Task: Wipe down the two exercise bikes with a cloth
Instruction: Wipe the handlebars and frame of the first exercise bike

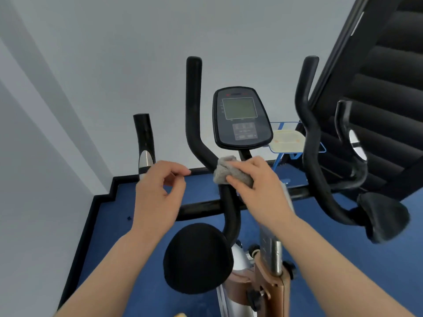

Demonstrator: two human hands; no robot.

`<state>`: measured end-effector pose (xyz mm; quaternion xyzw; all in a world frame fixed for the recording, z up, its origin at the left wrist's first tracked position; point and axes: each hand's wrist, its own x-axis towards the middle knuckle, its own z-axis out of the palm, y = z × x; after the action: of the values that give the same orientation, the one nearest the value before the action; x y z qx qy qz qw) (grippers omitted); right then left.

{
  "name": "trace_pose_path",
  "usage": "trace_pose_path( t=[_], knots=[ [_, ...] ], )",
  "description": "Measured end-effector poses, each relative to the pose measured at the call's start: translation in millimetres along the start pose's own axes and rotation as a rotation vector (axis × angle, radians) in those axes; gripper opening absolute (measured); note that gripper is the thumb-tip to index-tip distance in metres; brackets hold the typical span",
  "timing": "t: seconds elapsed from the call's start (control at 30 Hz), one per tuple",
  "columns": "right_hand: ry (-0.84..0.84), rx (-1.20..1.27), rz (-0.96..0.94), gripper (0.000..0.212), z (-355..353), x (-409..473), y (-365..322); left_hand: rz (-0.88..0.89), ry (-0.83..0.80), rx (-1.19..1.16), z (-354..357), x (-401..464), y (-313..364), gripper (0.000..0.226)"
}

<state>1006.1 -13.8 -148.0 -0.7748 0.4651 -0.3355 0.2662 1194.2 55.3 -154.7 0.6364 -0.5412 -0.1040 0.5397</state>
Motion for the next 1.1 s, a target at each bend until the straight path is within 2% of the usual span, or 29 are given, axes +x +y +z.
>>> trace_pose_path(
  t=[0.1,0.23,0.3,0.37,0.43,0.5,0.63,0.73,0.8,0.9,1.0,1.1],
  knots=[
    [0.049,-0.001,-0.027,0.035,10.1,-32.3,-2.0,-0.040,-0.134,-0.040,2.1,-26.1,12.4,0.033],
    [-0.044,-0.030,-0.066,0.034,-0.9,-43.7,8.6,-0.029,-0.227,0.029,1.2,-38.5,15.6,0.025],
    [0.030,-0.038,-0.017,0.034,-1.5,-33.4,8.2,-0.019,-0.290,0.137,0.9,-38.7,15.7,0.023],
    [0.088,0.064,0.051,0.037,9.1,-50.9,6.2,0.001,-0.337,0.232,-0.9,-40.7,16.5,0.022],
    [0.093,0.174,0.026,0.038,16.0,-83.5,3.4,-0.001,-0.337,0.256,-2.3,-47.5,17.9,0.020],
    [0.047,0.166,-0.033,0.034,13.6,-92.0,7.2,-0.012,-0.291,0.244,-3.1,-54.2,19.3,0.019],
    [0.078,0.169,0.066,0.035,13.9,-72.9,9.8,-0.165,-0.237,0.136,-2.7,-55.5,17.3,0.023],
    [0.042,0.224,-0.001,0.034,19.1,-96.5,6.6,-0.243,-0.242,0.100,-3.4,-55.8,14.6,0.021],
    [-0.003,0.344,0.086,0.024,11.6,-96.2,3.7,-0.271,-0.244,0.057,-3.3,-56.5,13.3,0.021],
    [0.035,0.499,0.194,0.017,5.8,-78.6,-10.5,-0.287,-0.243,0.014,-3.2,-55.4,13.1,0.021],
    [-0.009,0.443,0.167,0.018,19.5,-97.1,-29.7,-0.303,-0.244,-0.042,-4.1,-55.2,11.6,0.022],
    [0.015,0.446,0.271,0.012,17.7,-120.8,-32.0,-0.371,-0.227,-0.149,-5.1,-58.9,9.5,0.024]
  ],
)
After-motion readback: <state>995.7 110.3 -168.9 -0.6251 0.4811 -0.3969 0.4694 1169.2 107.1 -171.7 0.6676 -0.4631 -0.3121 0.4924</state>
